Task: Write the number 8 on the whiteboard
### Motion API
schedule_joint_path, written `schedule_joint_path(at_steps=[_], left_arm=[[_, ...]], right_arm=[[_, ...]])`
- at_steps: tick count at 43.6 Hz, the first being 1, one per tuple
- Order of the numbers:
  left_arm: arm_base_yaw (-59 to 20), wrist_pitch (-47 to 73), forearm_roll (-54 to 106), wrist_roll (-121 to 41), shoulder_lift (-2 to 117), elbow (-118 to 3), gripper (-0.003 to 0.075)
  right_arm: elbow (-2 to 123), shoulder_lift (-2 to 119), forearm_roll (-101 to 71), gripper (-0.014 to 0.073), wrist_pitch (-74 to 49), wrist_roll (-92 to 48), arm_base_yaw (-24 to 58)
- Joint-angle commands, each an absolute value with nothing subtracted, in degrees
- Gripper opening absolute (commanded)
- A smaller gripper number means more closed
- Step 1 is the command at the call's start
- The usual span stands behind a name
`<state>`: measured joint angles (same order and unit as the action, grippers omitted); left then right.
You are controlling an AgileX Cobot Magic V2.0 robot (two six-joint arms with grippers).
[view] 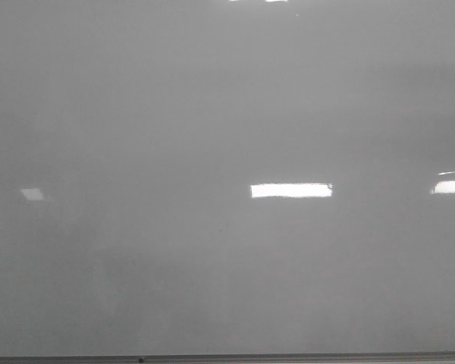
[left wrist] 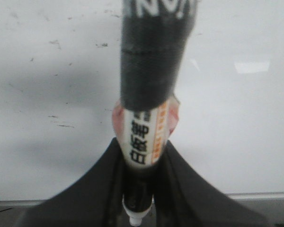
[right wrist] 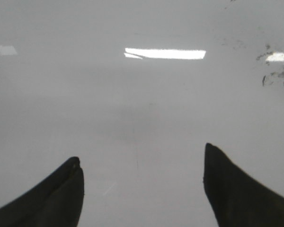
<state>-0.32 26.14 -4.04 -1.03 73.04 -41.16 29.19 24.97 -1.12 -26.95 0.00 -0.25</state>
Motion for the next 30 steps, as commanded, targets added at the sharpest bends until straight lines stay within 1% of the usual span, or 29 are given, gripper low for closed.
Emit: schedule_joint_path(at_steps=[1,5,9,19,25,30], left_arm=[[-4.0,30.0,-3.1,-1.9,69.2,-45.2,-0.0014],[-9.2,32.4,0.0,-6.5,68.0,-46.8,-0.0014],[-15.9,32.1,4.0,-13.1,66.9,-47.9,-0.0014],[-33.5,30.0,7.0,-26.3,64.3,-48.3,-0.0015],[-43.8,30.0,7.0,-29.8,64.1,-48.3,-0.0014],[-50.5,28.8,7.0,-29.8,64.1,-48.3,-0.0014]], right_arm=[[33.1,28.2,-1.5,0.055,-26.1,0.0,0.7],[35.9,32.2,-1.6,0.055,-29.7,-1.2,3.4],[39.1,36.8,-2.5,0.055,-33.3,-4.6,7.4],[47.3,46.4,-9.5,0.055,-41.3,-18.8,21.5],[51.7,50.6,-16.0,0.055,-45.1,-30.3,30.2],[55.8,54.9,-19.0,0.055,-50.5,-35.1,35.6]])
